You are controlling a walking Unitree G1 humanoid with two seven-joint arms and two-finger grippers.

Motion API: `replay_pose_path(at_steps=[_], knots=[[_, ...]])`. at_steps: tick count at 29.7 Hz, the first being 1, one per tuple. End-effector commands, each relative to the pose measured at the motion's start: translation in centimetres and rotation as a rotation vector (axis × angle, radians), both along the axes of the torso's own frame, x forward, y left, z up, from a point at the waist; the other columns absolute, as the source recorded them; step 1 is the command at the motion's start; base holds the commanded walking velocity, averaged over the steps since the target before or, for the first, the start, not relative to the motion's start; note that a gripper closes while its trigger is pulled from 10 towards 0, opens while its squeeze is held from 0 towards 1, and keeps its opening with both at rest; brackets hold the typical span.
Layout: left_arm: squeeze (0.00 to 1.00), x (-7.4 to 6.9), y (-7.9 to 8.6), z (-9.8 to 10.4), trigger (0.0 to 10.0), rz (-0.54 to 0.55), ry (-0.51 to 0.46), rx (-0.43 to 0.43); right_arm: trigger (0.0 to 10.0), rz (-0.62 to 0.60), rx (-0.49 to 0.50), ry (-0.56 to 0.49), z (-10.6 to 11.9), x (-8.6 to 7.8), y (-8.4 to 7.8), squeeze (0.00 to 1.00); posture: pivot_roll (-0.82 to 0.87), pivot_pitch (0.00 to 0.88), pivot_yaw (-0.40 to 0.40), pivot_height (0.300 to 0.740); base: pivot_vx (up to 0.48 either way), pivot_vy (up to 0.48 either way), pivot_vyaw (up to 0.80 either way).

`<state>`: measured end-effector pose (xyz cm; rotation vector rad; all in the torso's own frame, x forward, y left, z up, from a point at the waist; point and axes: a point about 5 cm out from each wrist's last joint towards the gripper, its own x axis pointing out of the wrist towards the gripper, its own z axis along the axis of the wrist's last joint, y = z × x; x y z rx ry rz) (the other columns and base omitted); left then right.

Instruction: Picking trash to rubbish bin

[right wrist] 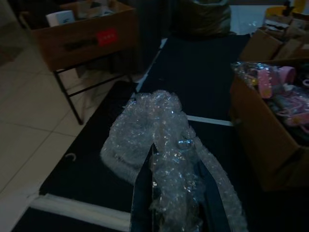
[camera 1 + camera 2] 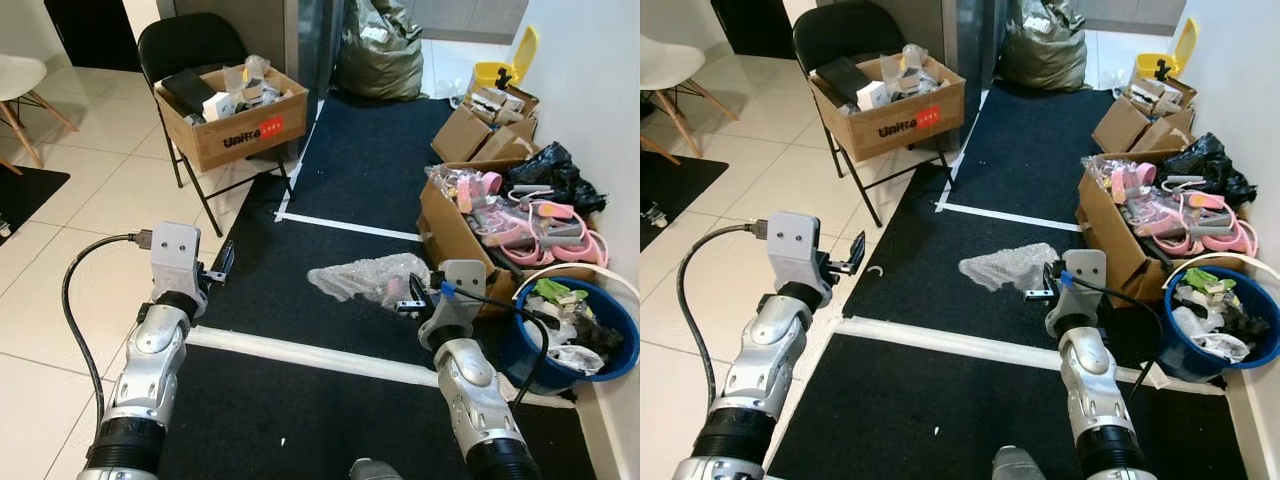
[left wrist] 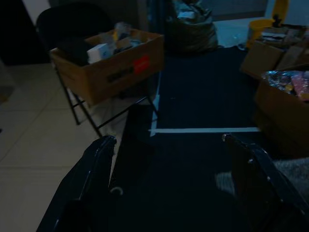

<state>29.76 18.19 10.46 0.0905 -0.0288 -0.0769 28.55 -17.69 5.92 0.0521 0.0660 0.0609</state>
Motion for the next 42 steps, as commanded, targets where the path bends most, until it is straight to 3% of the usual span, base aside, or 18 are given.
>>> replay_pose_path(at_steps=[1,21,37,42], knots=[[0.00,-0.11,-0.45,-0.10,10.0,-0.015,0.002,-0.002,10.0,0.004,-0.004,0.023,-0.44,-0.11,-0.02,0.00,-0.05,0.003,0.011,0.740,0.274,0.000,0.00],[0.00,-0.26,-0.66,-0.17,10.0,-0.032,0.007,0.000,10.0,0.013,0.001,0.045,-0.86,-0.22,0.05,0.00,-0.05,0.008,0.011,0.740,0.297,0.000,0.00],[0.00,-0.13,-1.11,-0.17,10.0,-0.051,0.012,0.010,10.0,0.005,0.002,0.061,-1.14,-0.25,0.02,0.00,-0.05,0.019,0.014,0.740,0.298,0.000,-0.76],[0.00,-0.15,-1.06,-0.08,10.0,-0.052,0.010,0.011,10.0,-0.003,-0.007,0.062,-1.16,-0.20,-0.01,0.00,-0.05,0.019,0.015,0.740,0.298,0.000,-0.12]])
